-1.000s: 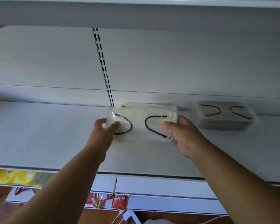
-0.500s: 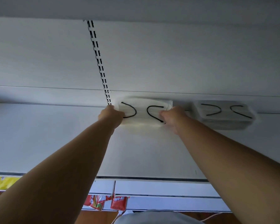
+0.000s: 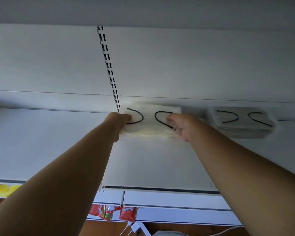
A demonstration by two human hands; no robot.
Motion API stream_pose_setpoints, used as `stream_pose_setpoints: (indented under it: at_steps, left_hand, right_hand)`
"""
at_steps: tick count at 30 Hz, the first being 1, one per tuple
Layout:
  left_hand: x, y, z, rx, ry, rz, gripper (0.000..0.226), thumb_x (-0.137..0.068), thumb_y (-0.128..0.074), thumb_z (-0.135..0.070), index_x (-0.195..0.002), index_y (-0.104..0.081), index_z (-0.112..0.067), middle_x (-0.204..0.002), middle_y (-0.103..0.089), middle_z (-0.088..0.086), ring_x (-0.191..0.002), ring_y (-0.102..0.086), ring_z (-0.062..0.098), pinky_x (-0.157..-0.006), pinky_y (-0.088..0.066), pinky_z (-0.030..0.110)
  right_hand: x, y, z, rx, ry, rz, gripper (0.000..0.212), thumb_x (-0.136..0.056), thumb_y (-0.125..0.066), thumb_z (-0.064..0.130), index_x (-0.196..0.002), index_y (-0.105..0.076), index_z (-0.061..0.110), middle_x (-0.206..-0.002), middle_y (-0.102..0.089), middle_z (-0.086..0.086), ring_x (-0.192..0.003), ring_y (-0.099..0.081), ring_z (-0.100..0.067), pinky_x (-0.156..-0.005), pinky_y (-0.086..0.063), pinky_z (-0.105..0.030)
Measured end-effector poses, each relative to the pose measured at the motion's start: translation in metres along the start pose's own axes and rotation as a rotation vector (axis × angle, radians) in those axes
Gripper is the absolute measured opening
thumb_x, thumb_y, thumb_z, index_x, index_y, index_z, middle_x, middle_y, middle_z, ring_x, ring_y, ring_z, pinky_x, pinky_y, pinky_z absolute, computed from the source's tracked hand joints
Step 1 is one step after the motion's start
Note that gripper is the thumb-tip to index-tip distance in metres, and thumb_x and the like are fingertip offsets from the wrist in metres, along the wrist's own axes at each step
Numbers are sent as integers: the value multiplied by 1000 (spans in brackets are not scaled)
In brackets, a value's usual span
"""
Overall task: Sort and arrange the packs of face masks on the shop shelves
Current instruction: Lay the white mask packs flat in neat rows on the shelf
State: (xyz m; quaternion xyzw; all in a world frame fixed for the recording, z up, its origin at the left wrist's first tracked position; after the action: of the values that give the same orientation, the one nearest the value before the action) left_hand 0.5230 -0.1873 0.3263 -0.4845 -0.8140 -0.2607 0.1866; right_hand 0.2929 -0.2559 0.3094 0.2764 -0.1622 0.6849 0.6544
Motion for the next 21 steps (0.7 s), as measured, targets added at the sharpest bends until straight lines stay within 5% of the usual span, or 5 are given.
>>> stream_pose_setpoints:
  at_steps: [5, 9, 13, 18, 21]
  left_hand:
    - [11, 11, 20, 173, -235, 110, 60, -64, -73, -19, -121, -56, -21, -116, -67, 8, -109, -66, 30, -93, -54, 43]
    - [30, 10, 39, 178, -417, 185, 75, -66, -74, -1, -133, -49, -23, -120, -65, 9, -111, -65, 27, -93, -56, 45]
    - [38, 6, 61, 114, -451, 189, 94, -57, -79, -4, -141, -43, -29, -129, -63, -3, -121, -62, 17, -102, -51, 52]
    - [39, 13, 65, 12, -469, 92, 90, -53, -83, -23, -135, -46, -32, -131, -61, -5, -122, -59, 14, -104, -49, 48]
    - [48, 15, 60, -161, -582, -36, 66, -68, -85, -20, -119, -45, -31, -122, -60, -6, -111, -58, 13, -90, -48, 28]
  right_hand:
    - [21, 15, -6, -54, 313, 24, 37, -67, -84, 10, -86, -53, 18, -86, -61, -4, -82, -62, -24, -72, -45, -34]
    - [43, 30, -22, -93, 543, 130, 68, -69, -82, 3, -118, -52, 39, -129, -56, 1, -115, -57, -12, -97, -50, -33]
    - [51, 30, -50, 16, 519, 268, 74, -75, -76, -13, -133, -47, 24, -122, -65, 4, -109, -64, -11, -84, -54, -20]
    - [47, 32, -49, 123, 523, 158, 69, -69, -85, 9, -121, -45, 28, -118, -60, 0, -107, -62, -20, -92, -54, -35]
    - [53, 32, -44, 238, 660, 25, 53, -72, -83, 17, -106, -46, 33, -110, -59, 0, -95, -60, -19, -80, -51, -34]
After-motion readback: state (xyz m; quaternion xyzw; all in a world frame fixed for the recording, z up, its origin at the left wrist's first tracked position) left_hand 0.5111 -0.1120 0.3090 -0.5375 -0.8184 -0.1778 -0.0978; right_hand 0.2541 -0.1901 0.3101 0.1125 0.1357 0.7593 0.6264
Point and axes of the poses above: each hand's wrist, its own x-axis away from the middle knuckle, its own y-axis out of the back of the hand, z = x × y, the point moved 4 cm from there along -x, towards the middle knuckle
